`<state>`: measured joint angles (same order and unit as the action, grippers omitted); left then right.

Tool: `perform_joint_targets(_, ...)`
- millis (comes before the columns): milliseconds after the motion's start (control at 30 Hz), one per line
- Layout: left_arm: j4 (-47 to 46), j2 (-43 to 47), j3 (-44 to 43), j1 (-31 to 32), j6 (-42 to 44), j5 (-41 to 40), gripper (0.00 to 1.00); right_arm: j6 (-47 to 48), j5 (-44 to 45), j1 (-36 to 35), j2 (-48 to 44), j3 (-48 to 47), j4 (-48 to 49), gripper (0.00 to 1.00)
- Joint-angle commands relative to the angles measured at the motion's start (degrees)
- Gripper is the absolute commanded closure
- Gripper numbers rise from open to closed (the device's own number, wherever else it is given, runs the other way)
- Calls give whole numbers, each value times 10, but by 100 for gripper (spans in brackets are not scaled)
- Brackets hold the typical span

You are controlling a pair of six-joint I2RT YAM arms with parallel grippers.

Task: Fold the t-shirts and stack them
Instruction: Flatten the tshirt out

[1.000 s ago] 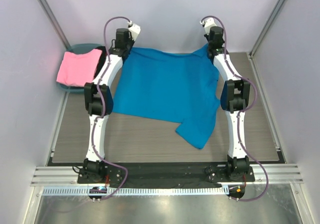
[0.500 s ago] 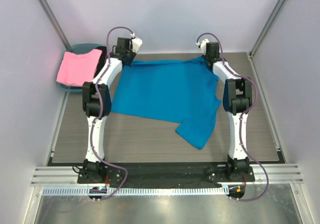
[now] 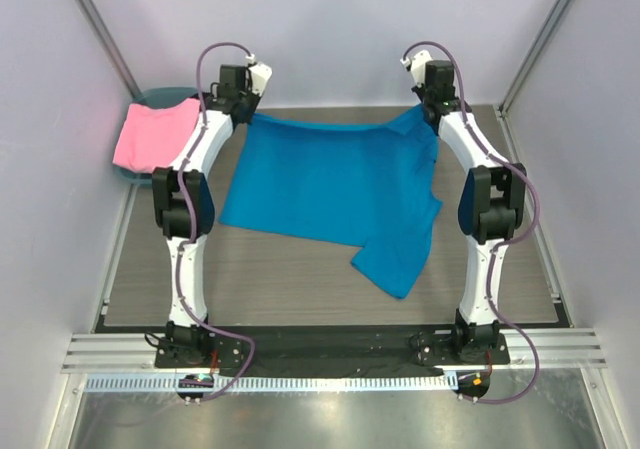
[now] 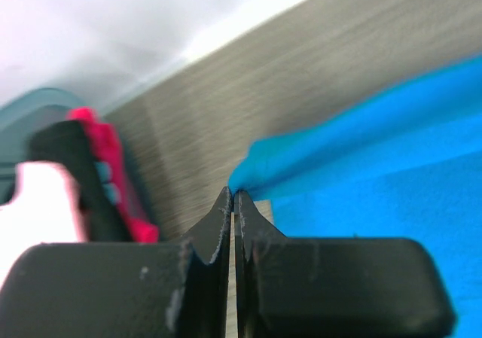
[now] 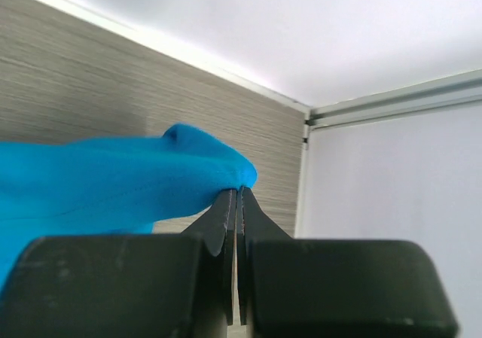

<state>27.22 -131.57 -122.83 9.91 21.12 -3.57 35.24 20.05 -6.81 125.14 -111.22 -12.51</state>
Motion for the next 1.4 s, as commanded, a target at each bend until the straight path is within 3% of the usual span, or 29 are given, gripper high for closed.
perform_joint_targets(0,-9,74,-9,-11,-16,1,100,-9,8,-2,-61,16,1,99)
perform_joint_targets(433,5,247,111,-17,-23,11,100,-45,2,-3,-141,79,-8,99)
perform_joint_targets(867,46,415,151,-17,-10,-16,100,-62,-9,-3,-220,10,-4,99)
perform_joint_targets(1067,78,545,189,-17,-19,-2,100,-78,-19,-7,-341,49,-22,99)
perform_joint_targets(1367,125,741,227,-17,-21,7,100,-58,-28,-26,-594,122,-86,99)
